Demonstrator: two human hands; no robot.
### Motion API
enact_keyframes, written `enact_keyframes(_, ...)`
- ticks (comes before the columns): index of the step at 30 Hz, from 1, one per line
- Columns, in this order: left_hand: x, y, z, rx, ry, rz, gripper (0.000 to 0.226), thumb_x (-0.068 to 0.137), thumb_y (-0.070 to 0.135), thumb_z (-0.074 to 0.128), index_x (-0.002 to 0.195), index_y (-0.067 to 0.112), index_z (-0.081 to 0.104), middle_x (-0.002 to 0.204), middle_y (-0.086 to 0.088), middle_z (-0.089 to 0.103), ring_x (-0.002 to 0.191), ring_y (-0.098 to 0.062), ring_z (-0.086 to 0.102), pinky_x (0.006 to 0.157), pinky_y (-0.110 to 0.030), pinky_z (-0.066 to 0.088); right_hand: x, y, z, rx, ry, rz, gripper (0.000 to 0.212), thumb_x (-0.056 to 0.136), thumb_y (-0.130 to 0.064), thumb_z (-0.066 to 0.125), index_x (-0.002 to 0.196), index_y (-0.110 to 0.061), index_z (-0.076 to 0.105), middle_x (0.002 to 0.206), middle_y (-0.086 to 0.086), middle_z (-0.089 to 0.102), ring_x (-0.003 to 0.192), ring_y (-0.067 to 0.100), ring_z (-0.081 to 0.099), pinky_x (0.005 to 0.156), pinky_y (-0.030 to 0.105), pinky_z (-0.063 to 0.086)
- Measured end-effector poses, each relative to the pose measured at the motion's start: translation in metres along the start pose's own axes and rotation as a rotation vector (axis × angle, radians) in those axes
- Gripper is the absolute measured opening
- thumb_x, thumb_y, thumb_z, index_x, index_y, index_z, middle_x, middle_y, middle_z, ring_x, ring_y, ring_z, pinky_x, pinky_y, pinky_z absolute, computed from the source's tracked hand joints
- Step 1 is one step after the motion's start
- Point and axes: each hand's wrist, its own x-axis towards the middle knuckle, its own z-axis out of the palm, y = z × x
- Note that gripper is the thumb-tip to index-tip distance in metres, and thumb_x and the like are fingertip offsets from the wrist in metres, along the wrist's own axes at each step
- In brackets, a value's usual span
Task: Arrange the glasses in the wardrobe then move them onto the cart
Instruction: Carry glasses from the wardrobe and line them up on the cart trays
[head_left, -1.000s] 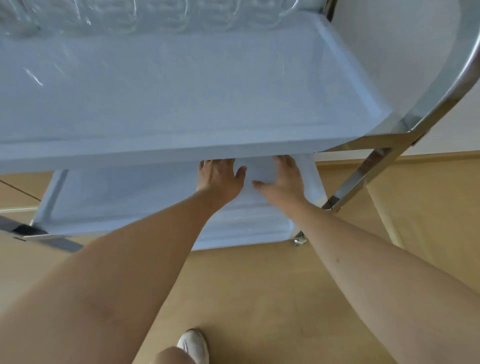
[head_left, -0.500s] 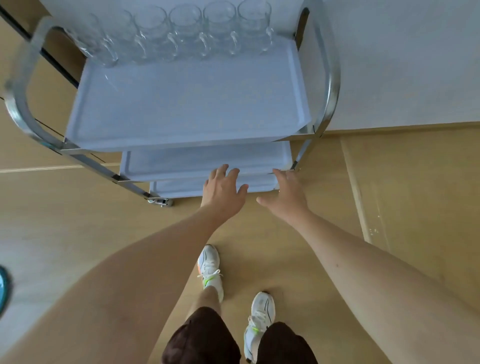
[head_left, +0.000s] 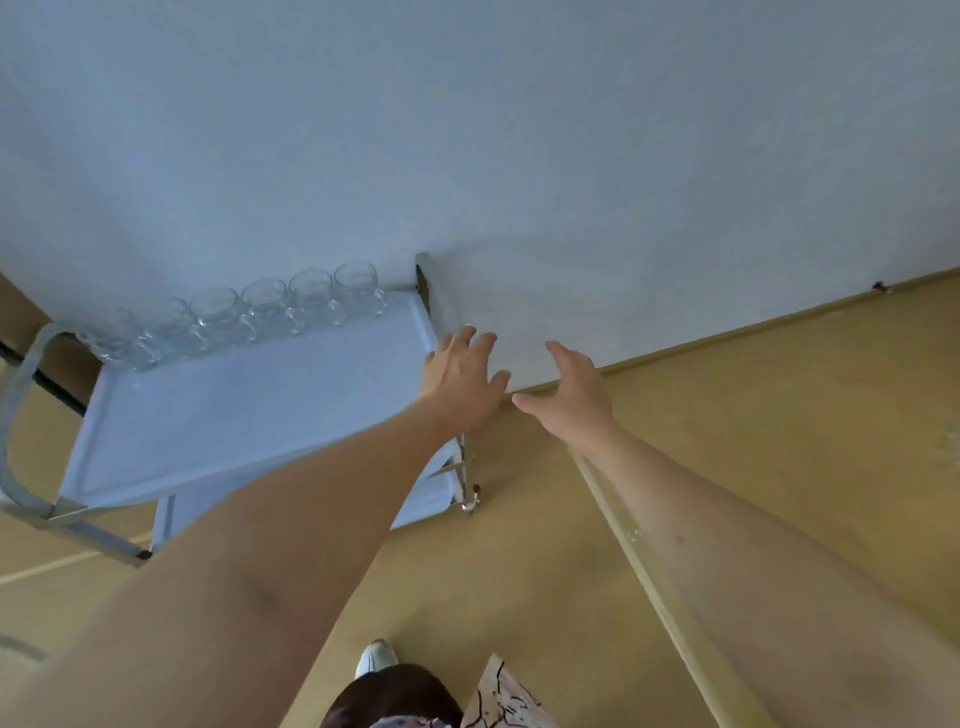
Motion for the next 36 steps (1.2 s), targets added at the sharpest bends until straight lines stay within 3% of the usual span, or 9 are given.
enact_keyframes(6, 0.066, 0.087, -0.024, 0.135, 0.028, 0.364, 0.060, 0.099, 0.045, 0.053, 0.151, 0.020, 0.038, 0.160, -0.012, 0.032, 0.146, -0.033, 0.028, 0.116, -0.049, 0.027, 0.012, 0.016, -0.096, -0.005, 0.228, 0.074, 0.089, 0.086, -0.044, 0.074, 0.159, -0.028, 0.025, 0.162, 0.002, 0.027, 0.149, 0.022, 0.026, 0.118, 0.041, 0.033)
enact_keyframes(14, 0.173, 0.199, -0.037, 0.095, 0.029, 0.665, 0.063, 0.098, 0.049, 0.052, 0.153, 0.022, 0.035, 0.161, -0.011, 0.031, 0.147, -0.033, 0.028, 0.115, -0.051, 0.029, 0.042, 0.045, -0.191, 0.014, 0.513, 0.230, 0.092, 0.085, -0.045, 0.074, 0.160, -0.028, 0.024, 0.164, 0.002, 0.025, 0.150, 0.022, 0.023, 0.118, 0.041, 0.033)
enact_keyframes(20, 0.235, 0.265, -0.031, 0.020, -0.031, 0.860, 0.063, 0.098, 0.046, 0.053, 0.153, 0.022, 0.035, 0.160, -0.012, 0.031, 0.147, -0.032, 0.027, 0.114, -0.049, 0.030, 0.061, 0.058, -0.242, -0.075, 0.725, 0.371, 0.081, 0.087, -0.039, 0.074, 0.155, -0.022, 0.033, 0.154, 0.006, 0.040, 0.142, 0.027, 0.033, 0.111, 0.034, 0.028)
enact_keyframes(27, 0.259, 0.346, -0.007, -0.045, -0.142, 1.081, 0.061, 0.094, 0.043, 0.057, 0.147, 0.018, 0.043, 0.151, -0.012, 0.041, 0.139, -0.032, 0.035, 0.110, -0.047, 0.037, 0.044, 0.095, -0.265, -0.061, 0.876, 0.605, 0.087, 0.088, -0.045, 0.072, 0.159, -0.024, 0.026, 0.161, 0.006, 0.031, 0.145, 0.030, 0.030, 0.116, 0.041, 0.032)
enact_keyframes(36, 0.226, 0.468, 0.045, -0.139, -0.242, 1.301, 0.060, 0.095, 0.043, 0.057, 0.147, 0.015, 0.045, 0.152, -0.014, 0.040, 0.138, -0.032, 0.036, 0.110, -0.046, 0.039, -0.014, 0.165, -0.315, -0.045, 1.073, 0.784, 0.083, 0.082, -0.053, 0.072, 0.152, -0.031, 0.034, 0.150, 0.001, 0.041, 0.138, 0.028, 0.038, 0.106, 0.043, 0.043)
